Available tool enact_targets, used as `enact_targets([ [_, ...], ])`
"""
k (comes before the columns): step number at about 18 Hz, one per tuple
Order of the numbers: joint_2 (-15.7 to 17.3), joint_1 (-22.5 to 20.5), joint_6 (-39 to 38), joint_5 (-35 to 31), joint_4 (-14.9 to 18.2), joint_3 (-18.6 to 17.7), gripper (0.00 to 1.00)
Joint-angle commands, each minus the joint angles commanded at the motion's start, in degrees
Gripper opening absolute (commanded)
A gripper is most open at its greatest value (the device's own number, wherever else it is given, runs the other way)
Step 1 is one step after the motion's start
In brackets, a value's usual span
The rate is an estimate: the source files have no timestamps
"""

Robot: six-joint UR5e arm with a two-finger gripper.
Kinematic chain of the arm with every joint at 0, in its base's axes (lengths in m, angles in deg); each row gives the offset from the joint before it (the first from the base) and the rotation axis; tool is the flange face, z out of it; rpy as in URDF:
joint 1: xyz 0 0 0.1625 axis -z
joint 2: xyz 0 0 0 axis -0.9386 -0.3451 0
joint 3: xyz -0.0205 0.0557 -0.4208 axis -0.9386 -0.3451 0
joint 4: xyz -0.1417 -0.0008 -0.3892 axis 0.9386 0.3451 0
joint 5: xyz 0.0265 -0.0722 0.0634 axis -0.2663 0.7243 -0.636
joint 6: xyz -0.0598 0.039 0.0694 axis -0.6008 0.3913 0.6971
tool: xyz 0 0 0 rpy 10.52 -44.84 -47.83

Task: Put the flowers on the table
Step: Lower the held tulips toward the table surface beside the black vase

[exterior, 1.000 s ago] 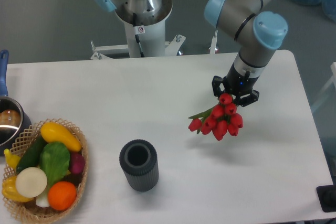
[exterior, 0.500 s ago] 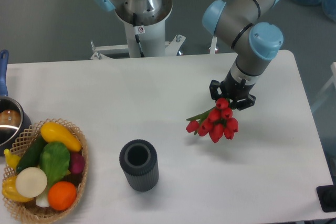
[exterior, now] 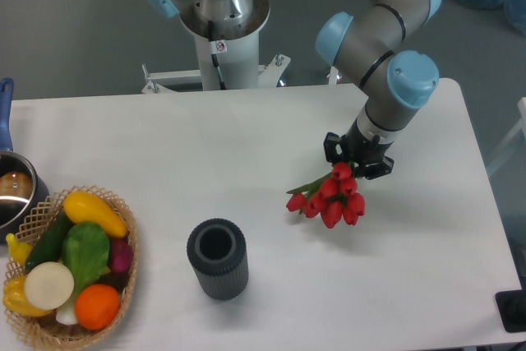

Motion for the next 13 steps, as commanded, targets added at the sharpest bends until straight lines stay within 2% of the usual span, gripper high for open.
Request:
enact_targets([
  [3,-0.4,0.4,-0.1,-2.0,-0.1,0.0,0.38],
  [13,-1.4,0.8,-0.1,-1.8,-0.5,0.1,0.42],
])
